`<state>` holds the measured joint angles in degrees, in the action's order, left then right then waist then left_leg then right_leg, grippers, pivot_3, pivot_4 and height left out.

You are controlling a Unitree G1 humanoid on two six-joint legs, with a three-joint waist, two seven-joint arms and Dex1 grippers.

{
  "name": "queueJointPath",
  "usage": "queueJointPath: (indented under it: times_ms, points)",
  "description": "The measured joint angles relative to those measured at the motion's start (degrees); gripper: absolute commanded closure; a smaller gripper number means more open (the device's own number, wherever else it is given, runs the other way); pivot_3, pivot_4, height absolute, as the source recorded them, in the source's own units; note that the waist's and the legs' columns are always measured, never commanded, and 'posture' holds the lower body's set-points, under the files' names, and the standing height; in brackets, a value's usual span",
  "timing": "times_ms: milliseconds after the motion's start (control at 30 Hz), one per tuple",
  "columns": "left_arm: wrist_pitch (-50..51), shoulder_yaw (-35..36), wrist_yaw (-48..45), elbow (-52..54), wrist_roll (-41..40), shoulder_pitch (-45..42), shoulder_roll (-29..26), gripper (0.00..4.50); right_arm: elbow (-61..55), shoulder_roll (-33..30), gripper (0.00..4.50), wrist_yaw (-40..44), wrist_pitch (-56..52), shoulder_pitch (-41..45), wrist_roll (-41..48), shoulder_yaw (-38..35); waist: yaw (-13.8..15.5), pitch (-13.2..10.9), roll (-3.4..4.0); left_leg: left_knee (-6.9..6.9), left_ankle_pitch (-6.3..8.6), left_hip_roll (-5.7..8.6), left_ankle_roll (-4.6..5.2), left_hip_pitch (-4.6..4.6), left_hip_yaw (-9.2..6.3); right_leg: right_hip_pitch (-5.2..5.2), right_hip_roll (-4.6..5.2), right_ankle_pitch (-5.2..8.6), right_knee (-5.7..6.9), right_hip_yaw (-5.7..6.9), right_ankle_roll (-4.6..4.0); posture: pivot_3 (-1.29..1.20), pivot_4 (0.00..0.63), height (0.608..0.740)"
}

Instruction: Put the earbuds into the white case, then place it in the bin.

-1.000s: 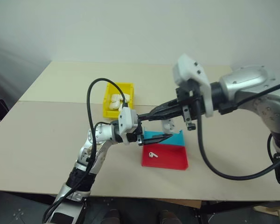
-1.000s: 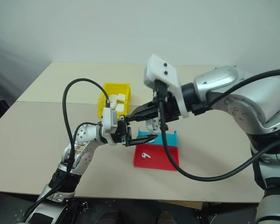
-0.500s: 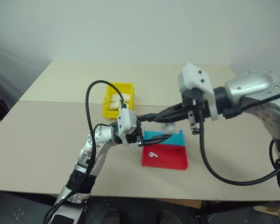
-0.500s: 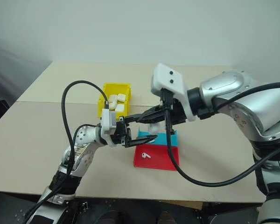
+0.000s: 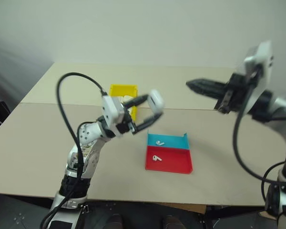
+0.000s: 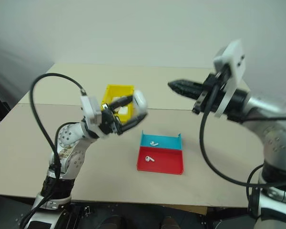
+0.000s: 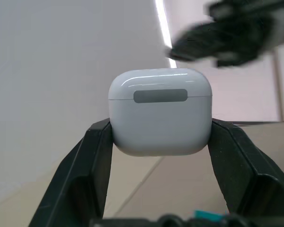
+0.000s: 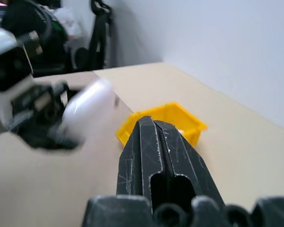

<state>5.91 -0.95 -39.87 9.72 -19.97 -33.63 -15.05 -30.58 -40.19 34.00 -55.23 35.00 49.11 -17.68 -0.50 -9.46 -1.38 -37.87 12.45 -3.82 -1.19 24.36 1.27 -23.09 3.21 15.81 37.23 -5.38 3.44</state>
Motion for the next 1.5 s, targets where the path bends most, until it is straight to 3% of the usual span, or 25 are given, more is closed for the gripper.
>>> queueJointPath:
  times_ms: [167,333,633,800,1000,1167,1333,1500]
  points:
    - [8.55,0.24,11.74,-8.57,11.03,-9.94,-5.22,1.75,-7.20,5.12,4.47,-7.37,0.37,-10.34,-0.36,0.49,-0.48,0.01,0.02,0.00,0.00,0.07,0.00,-0.05,-0.01,0.01,0.00,0.00,0.01,-0.03,0.01,0.00,0.150,0.740]
    - [11.16,-0.38,25.81,-23.50,20.34,-15.96,-2.38,1.75,-9.44,3.18,4.47,-9.12,0.76,-14.03,-3.49,5.86,-0.21,0.01,0.01,0.03,0.00,0.08,0.00,-0.02,-0.05,0.00,-0.01,0.01,-0.05,0.02,0.02,0.00,0.150,0.740]
    - [7.17,-1.42,32.81,-41.28,25.49,-19.55,0.03,1.75,-9.38,2.11,4.47,-9.39,0.89,-15.34,-5.75,9.30,-0.15,-0.01,-0.01,0.03,-0.01,0.11,-0.02,0.05,-0.04,-0.04,0.01,0.00,-0.06,0.03,0.02,0.00,0.150,0.740]
    - [7.35,-1.17,29.43,-43.84,24.49,-19.81,-0.31,0.03,-9.43,1.93,4.50,-10.36,0.86,-15.36,-6.33,10.61,-0.18,-0.01,-0.01,0.04,-0.01,0.11,-0.03,0.06,-0.04,-0.05,0.01,0.01,-0.06,0.04,0.02,0.00,0.150,0.740]
    - [4.90,1.73,29.93,-43.06,22.29,-19.49,0.71,0.01,-9.43,0.09,4.50,-10.34,0.82,-15.36,-7.82,11.79,-0.10,-0.01,-0.01,0.04,-0.02,0.11,-0.03,0.06,-0.04,-0.04,0.03,0.01,-0.06,0.04,0.02,0.00,0.150,0.740]
    - [7.29,7.67,18.03,-28.33,7.42,-13.77,1.16,0.01,-9.94,-5.46,4.50,-5.45,6.42,-19.63,-12.84,12.37,-0.18,0.01,0.01,0.06,-0.02,0.10,-0.04,0.05,-0.03,-0.04,0.04,0.01,-0.07,0.03,0.03,0.00,0.150,0.740]
    - [10.17,6.53,3.19,-12.42,1.19,1.14,-8.27,0.01,-9.59,-13.27,4.50,7.83,21.09,-31.83,-19.31,6.65,-0.62,0.01,0.01,0.07,-0.09,0.07,-0.16,-0.13,-0.01,0.06,0.02,0.02,0.00,-0.02,0.04,0.00,0.150,0.740]
    - [14.67,10.25,-14.89,1.43,-11.13,15.58,-21.53,0.01,-4.35,-17.27,4.50,19.45,31.03,-39.55,-22.77,-3.16,-0.52,-0.02,-0.03,0.07,-0.08,0.00,-0.18,-0.72,0.02,0.70,0.02,0.02,-0.07,0.04,0.03,0.00,0.150,0.740]
